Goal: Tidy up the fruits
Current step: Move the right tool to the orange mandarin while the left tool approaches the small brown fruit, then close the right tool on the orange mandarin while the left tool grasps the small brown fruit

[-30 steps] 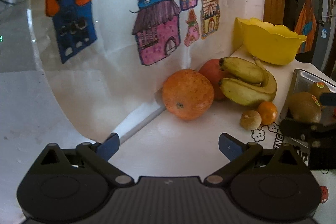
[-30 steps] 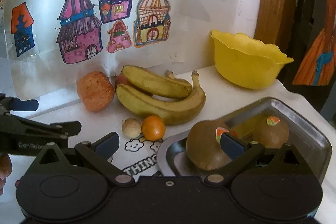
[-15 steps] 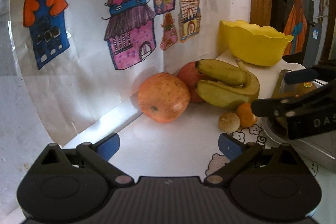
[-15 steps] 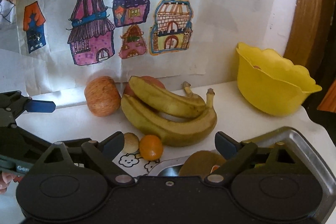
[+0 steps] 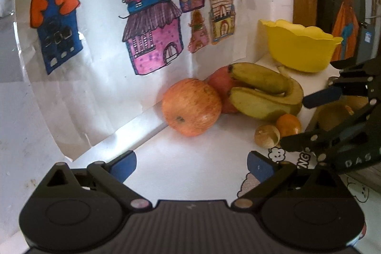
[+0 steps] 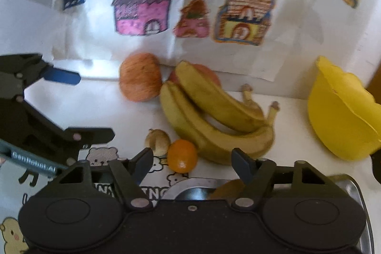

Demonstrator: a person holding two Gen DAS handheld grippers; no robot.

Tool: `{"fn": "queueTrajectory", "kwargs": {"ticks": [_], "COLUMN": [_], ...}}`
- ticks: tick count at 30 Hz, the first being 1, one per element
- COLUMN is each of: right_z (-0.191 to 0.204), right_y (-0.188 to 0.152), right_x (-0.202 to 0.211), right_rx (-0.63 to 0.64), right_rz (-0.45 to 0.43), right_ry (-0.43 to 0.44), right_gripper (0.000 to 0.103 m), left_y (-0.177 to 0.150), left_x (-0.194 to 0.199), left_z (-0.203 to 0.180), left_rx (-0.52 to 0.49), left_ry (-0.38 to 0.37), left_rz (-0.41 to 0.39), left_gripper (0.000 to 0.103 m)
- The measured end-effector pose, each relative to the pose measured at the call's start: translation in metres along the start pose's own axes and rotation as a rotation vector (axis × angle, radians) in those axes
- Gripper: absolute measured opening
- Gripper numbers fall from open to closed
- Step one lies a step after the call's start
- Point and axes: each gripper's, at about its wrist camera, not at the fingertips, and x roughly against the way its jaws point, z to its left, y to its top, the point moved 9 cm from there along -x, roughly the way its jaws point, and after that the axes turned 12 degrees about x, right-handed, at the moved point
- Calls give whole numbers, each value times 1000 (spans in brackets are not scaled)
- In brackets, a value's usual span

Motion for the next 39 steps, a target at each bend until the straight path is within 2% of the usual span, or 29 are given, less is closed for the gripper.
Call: {"fn": "queueTrajectory", "kwargs": {"ticks": [3,8,10,11,12,18,28,33,39], "right_z": [4,8,8,8,8,11,5,4,4], "right_y": [-1,-6,-7,-8,-9,-10,-13,-15,-15], "right_x": [-7,-12,-11,-11,-11,-8,3,2,1], "right_rx": [14,11,12,7,-5,6,41,47,62], "right_rz": [22,29,23,22,19,9,-13,-16,-29], "right_ry": [9,-8,-26,-23,-9,-20,-21,-11,-13], "right_gripper": [60,56,47,35,33,32,31,31,31], "left_y": [2,6,7,8,8,9,4,4,3], "left_x": [1,-2,-2,-3,-3,-4,-15,-21,-27], "left_z": [-2,-8,-10,-12,-14,-23,-39,-42,-44], "left_rx": [9,8,2,-2,-5,-18,-57,-57,-45], "left_ry": [0,-13,-24,-31,-37,-70,-136,-173,-168], "left_rz": [-5,-2,1,5,8,18,55,72,83], "left_gripper": [101,99,98,98,98,96,78,73,68]}}
